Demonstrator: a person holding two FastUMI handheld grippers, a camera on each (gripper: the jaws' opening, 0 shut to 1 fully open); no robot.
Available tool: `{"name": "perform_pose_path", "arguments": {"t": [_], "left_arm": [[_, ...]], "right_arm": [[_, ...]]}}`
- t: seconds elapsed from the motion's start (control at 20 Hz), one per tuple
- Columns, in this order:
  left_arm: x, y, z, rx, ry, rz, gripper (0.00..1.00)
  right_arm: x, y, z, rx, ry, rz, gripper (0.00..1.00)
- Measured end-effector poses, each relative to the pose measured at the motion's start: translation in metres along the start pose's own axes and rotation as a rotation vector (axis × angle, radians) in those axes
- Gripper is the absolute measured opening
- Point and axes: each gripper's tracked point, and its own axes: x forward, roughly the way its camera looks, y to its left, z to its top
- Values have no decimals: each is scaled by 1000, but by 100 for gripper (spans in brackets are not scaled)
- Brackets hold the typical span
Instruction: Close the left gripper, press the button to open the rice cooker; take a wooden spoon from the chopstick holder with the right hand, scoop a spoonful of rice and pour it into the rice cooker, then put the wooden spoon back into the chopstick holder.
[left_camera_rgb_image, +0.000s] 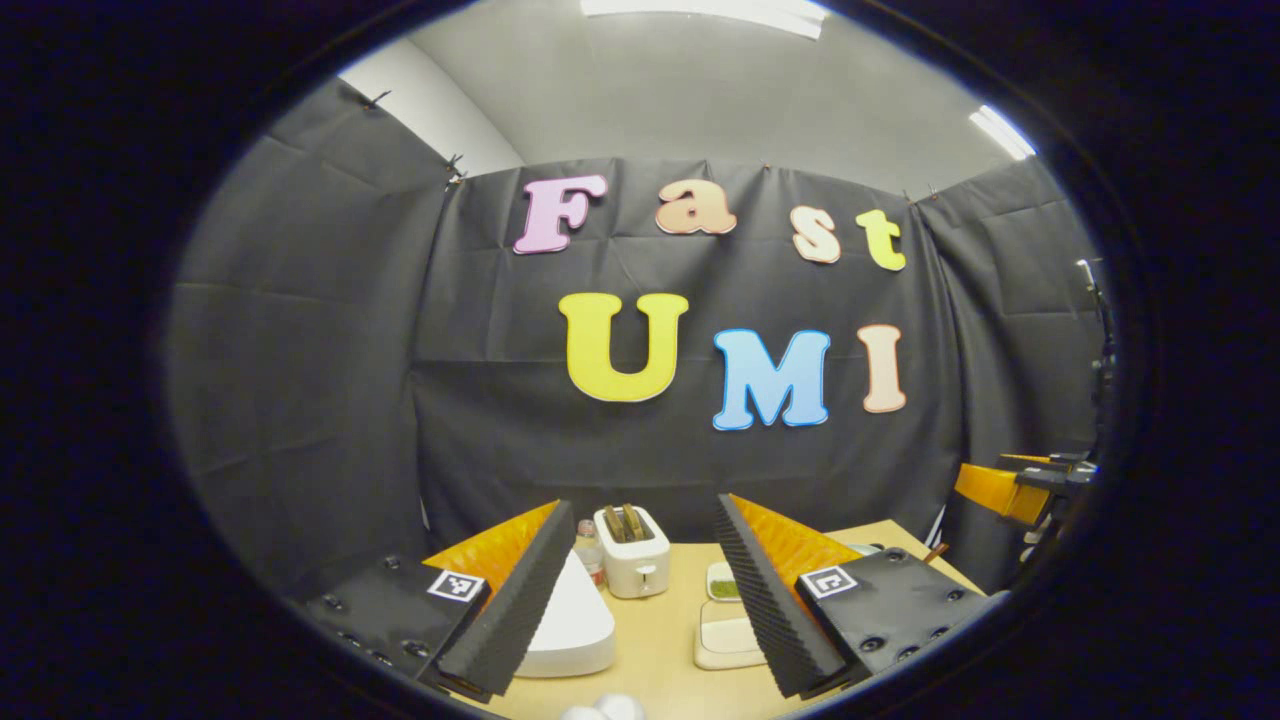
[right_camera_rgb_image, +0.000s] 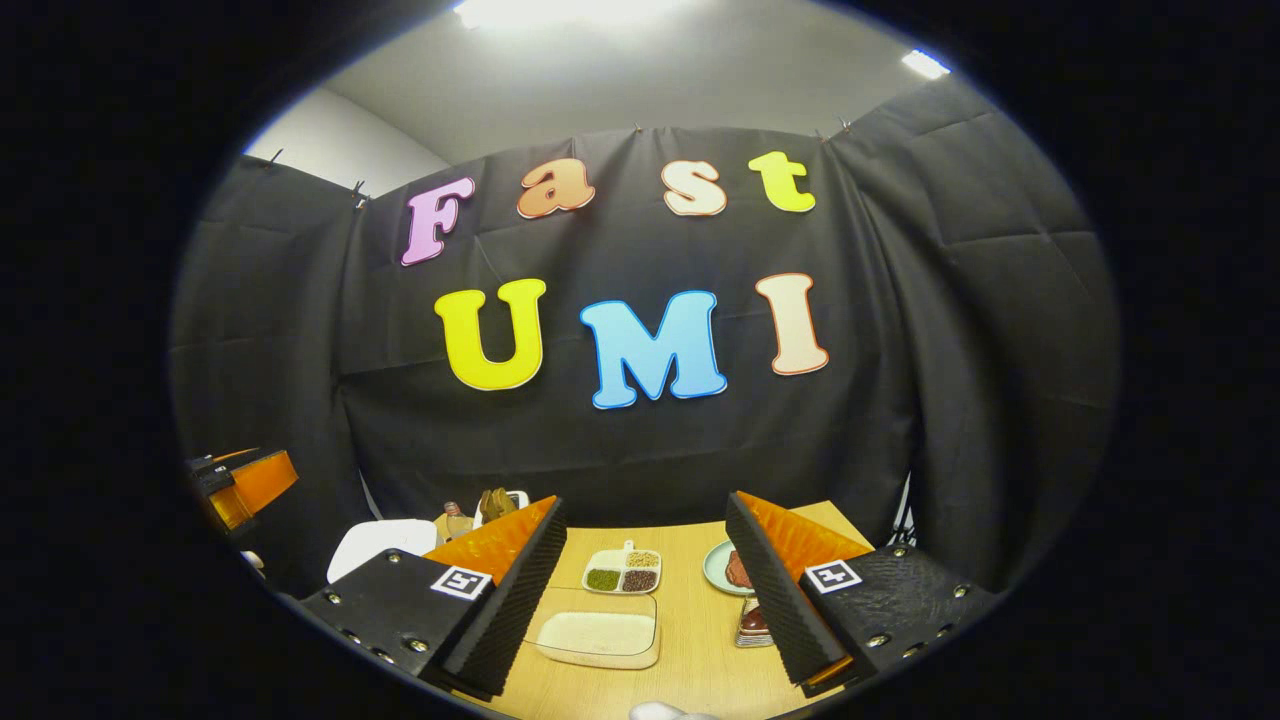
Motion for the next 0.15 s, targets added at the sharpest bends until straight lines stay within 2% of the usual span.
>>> {"name": "perform_pose_path", "arguments": {"t": [0.15], "left_arm": [[1,3,-2,6,5,3,99]], "right_arm": [[-1,-1,7,-15,-25,-6,98]]}}
